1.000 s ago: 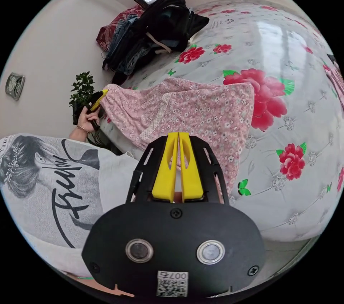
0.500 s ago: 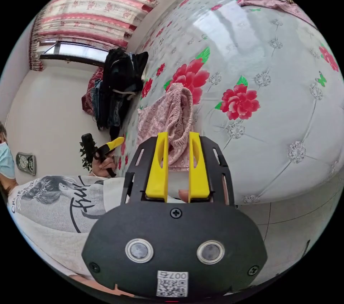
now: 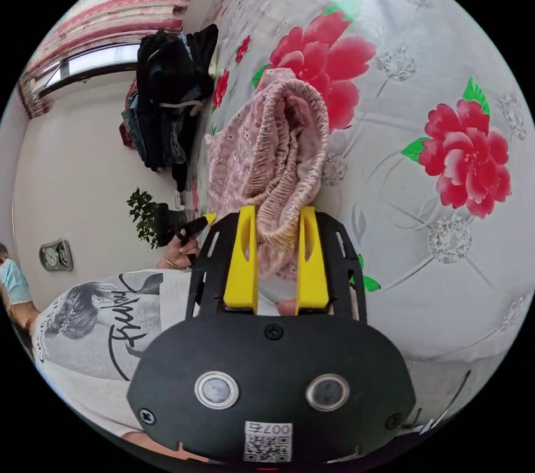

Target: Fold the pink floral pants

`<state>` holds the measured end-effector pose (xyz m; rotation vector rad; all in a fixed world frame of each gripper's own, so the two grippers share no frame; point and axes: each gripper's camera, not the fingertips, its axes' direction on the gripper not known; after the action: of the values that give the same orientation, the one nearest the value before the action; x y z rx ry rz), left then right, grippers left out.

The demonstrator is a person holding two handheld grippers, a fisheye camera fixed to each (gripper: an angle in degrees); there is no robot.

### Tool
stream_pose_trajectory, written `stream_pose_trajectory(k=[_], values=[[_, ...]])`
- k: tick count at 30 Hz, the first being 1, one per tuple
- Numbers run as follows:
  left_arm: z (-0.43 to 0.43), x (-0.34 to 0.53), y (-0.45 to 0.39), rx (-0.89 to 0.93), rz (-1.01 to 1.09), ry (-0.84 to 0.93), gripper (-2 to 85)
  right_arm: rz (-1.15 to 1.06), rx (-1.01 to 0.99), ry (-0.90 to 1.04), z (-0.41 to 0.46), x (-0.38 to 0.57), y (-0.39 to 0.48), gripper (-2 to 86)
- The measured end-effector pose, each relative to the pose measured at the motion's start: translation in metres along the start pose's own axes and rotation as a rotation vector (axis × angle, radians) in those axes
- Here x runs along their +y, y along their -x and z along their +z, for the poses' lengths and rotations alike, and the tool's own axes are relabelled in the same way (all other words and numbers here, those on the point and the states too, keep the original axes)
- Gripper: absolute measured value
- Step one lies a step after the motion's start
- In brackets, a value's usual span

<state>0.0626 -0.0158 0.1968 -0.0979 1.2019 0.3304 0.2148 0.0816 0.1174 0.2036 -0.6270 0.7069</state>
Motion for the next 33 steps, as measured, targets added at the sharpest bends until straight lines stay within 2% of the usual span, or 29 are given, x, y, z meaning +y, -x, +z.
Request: stream_pose_trajectory(k=[3,7,9,15,18,19,22,26,30,33], values=[[-0.002,-0.014,0.010,0.077,0.022,-0.008,4.2,-0.023,-0.014,0.020,-0.009,-0.011,0.012,4.7],[-0.046,-0.038,0.007,0.199,0.091,-0.136,3.0,-0.083,-0.198,-0.023,-0.038,-0.036,0.054,2.4],[-0.076,-0.060,0.003,0.227,0.139,-0.192,2.6,-0.157,-0.222,-0.039,-0.052,-0.060,0.091,1.8],[-0.225,-0.160,-0.025,0.257,0.334,-0.397,2.0,-0.525,-0.251,-0.117,-0.102,-0.154,0.279,1.2],[-0.318,-0.196,-0.058,0.159,0.448,-0.550,2.6,-0.734,-0.270,-0.205,-0.126,-0.187,0.387,1.5],[-0.349,-0.208,-0.069,0.073,0.473,-0.607,3.0,-0.792,-0.286,-0.228,-0.129,-0.201,0.423,1.7],[-0.393,-0.251,-0.058,-0.074,0.357,-0.677,5.1,-0.858,-0.240,-0.282,-0.115,-0.241,0.492,2.5],[-0.362,-0.285,0.026,-0.307,0.086,-0.662,9.6,-0.740,-0.062,-0.342,-0.049,-0.284,0.497,4.4],[-0.265,-0.246,0.097,-0.348,0.074,-0.610,8.5,-0.712,0.053,-0.264,0.021,-0.270,0.429,4.7],[-0.155,-0.202,0.142,-0.420,0.057,-0.421,8.7,-0.695,0.337,-0.078,0.088,-0.230,0.349,5.1]])
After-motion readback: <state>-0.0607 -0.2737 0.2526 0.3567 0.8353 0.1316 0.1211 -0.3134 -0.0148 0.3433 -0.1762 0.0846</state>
